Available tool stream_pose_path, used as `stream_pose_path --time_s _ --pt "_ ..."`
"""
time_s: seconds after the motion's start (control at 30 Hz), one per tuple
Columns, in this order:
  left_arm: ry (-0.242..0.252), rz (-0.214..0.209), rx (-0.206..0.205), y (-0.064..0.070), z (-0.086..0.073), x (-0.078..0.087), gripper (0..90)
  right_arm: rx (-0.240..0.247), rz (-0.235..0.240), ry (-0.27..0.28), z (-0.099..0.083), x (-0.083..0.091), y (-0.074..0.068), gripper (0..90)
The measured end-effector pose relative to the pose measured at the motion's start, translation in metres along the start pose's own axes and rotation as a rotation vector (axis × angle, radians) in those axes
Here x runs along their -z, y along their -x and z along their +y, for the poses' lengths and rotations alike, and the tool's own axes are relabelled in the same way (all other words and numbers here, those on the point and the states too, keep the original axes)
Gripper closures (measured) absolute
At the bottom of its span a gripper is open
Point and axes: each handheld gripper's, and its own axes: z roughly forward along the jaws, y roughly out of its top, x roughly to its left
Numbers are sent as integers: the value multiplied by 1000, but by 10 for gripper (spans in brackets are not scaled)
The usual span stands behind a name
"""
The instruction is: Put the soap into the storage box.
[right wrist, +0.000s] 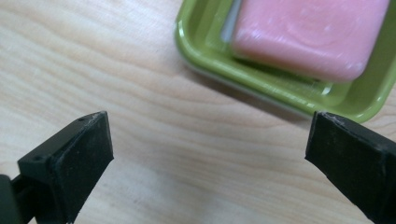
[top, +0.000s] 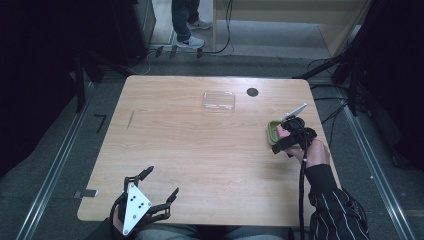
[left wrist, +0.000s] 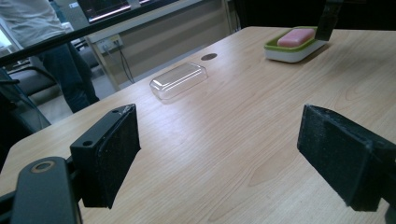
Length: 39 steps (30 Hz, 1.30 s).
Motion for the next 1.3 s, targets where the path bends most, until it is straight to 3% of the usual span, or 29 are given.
stream_pose_path --time_s 0.53,1.13,1.3 --pt "-1 0 -3 0 0 0 136 107 -3 -27 -33 0 -25 13" --pt "-3 3 -3 0 0 1 136 186 6 -62 -77 -9 -48 20" --pt "-2 3 -1 0 0 1 136 183 5 -89 -89 -12 -49 20"
